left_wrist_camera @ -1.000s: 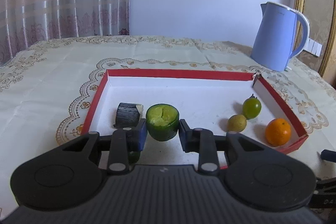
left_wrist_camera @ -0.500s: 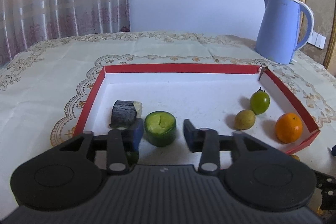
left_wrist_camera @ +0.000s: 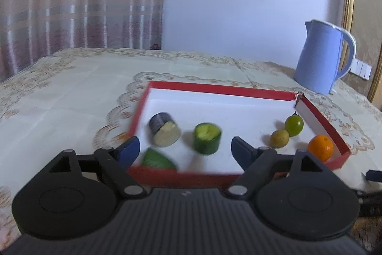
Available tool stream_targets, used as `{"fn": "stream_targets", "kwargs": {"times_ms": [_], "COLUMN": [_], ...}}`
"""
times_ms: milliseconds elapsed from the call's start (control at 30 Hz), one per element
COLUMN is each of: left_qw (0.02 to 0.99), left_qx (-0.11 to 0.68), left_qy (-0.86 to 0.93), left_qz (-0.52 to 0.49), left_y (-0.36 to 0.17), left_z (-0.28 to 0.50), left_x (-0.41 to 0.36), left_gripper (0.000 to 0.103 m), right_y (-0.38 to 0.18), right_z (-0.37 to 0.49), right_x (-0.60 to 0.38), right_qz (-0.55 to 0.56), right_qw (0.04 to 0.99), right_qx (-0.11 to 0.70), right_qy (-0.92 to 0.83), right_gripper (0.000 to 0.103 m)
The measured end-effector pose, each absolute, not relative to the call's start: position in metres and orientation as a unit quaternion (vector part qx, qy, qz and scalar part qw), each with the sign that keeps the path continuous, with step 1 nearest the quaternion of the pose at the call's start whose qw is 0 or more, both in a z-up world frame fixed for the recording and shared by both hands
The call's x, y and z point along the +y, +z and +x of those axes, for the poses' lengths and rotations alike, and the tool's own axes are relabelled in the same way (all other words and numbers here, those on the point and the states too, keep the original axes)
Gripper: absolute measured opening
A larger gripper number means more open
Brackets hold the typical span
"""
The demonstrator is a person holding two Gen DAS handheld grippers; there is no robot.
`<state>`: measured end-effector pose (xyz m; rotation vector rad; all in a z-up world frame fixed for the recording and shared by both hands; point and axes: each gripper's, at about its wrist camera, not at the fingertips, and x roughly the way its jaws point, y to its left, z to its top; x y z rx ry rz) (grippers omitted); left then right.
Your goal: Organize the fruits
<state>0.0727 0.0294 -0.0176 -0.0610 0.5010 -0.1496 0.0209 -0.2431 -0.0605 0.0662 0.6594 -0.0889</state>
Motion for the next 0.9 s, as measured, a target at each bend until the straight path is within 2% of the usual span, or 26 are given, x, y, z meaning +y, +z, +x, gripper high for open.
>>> {"fn": "stream_targets", "kwargs": {"times_ms": [100,233,500,667,767,900], "left_qw": [0.968,0.963,0.951,0.948,0.947,0.946], "left_qx": [0.243,0.263,0.299,0.312,0.315,0.319], "left_qy": [-0.057,-0.055,-0.056,-0.052,-0.053,-0.053], "left_qz": [-0.028,-0.016,-0.056,-0.04,-0.036,-0.026], "left_y": [-0.022,-0.034,-0.043,-0.044,-0.045,-0.045], "left_z": [0.053,0.043,0.049,0.053,0.054,0.056], "left_x": [0.042,0.049,0.064,0.059,0.058,0.054], "left_gripper": [0.09,0.09,0.093,0.096,0.099,0.102], "right_y": [-0.06,-0.06,-0.052,-0.047,-0.041,-0.039], "right_z": [0.021,0.021,0.002,-0.004,-0.009,-0.004], "right_x": [-0.243,-0.243,-0.235,-0.219,-0.207,-0.19], "right_qz": [0.032,0.032,0.02,0.015,-0.003,-0.034], "right_qw": [0.945,0.945,0.961,0.965,0.969,0.968], "right_qx": [0.324,0.324,0.275,0.263,0.245,0.244], "right_qy": [-0.044,-0.044,-0.013,0.015,0.03,0.051], "right_gripper": [0.103,0.103,0.103,0.102,0.096,0.07]}}
